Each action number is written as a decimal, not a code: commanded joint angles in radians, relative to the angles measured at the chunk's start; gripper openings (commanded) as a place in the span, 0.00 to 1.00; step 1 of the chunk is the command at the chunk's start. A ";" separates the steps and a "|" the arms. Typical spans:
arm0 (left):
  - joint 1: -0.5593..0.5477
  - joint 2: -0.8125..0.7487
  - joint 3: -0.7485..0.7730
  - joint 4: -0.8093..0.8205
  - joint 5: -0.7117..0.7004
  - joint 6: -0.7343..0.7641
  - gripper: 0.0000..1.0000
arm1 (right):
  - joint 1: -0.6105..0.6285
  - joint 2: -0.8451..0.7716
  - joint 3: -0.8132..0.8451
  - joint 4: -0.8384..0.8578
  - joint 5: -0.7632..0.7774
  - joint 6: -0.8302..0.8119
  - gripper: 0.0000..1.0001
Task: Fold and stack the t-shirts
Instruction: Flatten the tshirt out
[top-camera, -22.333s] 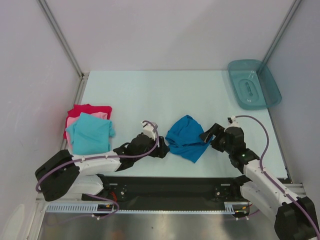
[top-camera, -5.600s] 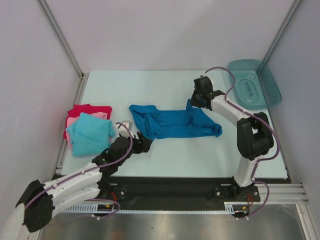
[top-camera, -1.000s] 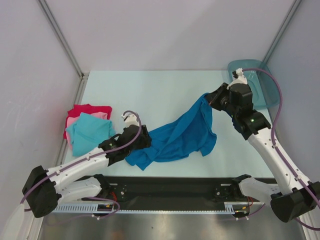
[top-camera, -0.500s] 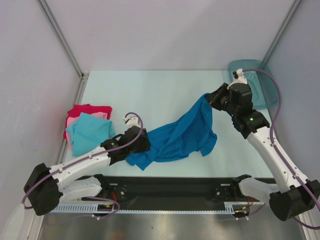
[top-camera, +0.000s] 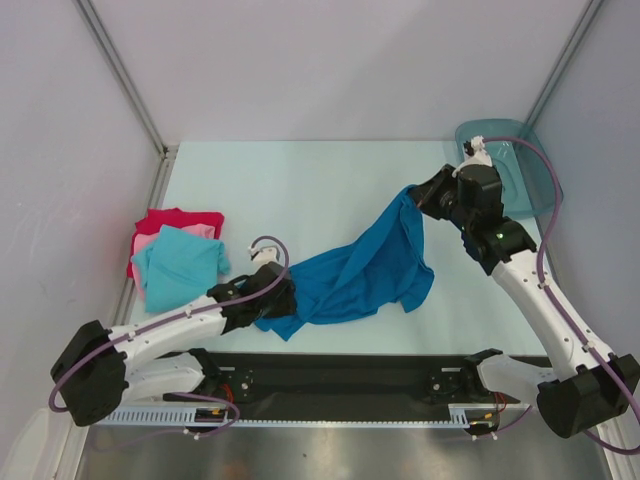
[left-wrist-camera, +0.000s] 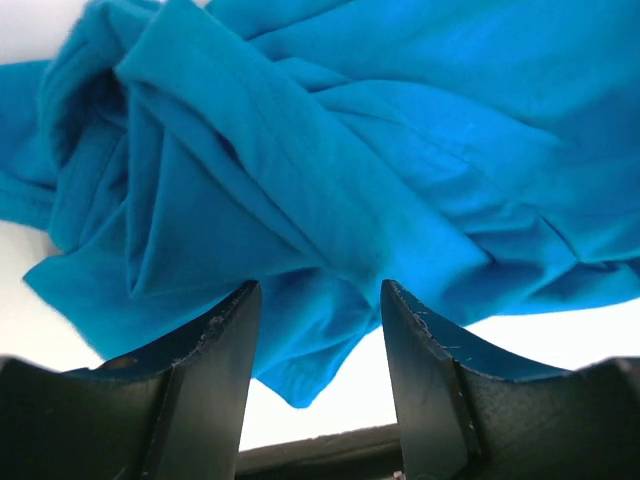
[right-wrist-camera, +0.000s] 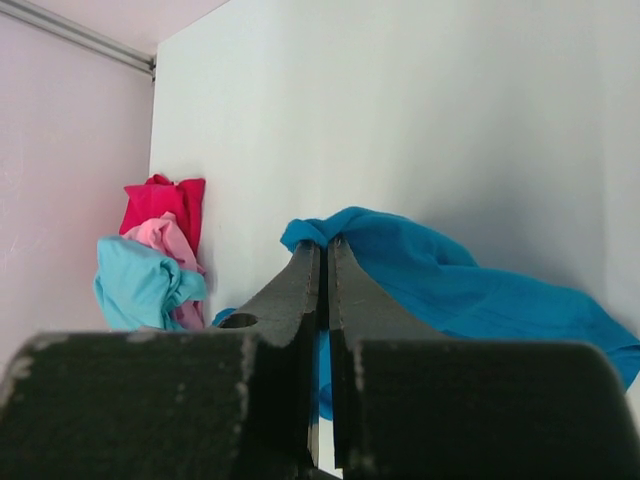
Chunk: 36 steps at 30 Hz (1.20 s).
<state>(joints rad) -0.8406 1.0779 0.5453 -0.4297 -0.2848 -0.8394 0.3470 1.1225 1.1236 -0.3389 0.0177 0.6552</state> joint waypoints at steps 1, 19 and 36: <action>-0.006 0.039 0.002 0.075 0.001 -0.018 0.57 | -0.008 -0.018 0.001 0.044 -0.007 0.004 0.00; -0.006 0.097 0.114 0.101 0.010 0.020 0.55 | -0.013 -0.007 -0.015 0.069 -0.007 0.017 0.00; -0.028 0.071 0.096 0.105 0.024 -0.001 0.47 | -0.022 -0.020 -0.022 0.066 -0.035 0.011 0.00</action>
<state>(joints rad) -0.8463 1.1778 0.6250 -0.3458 -0.2752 -0.8299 0.3267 1.1217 1.0985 -0.3183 -0.0036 0.6621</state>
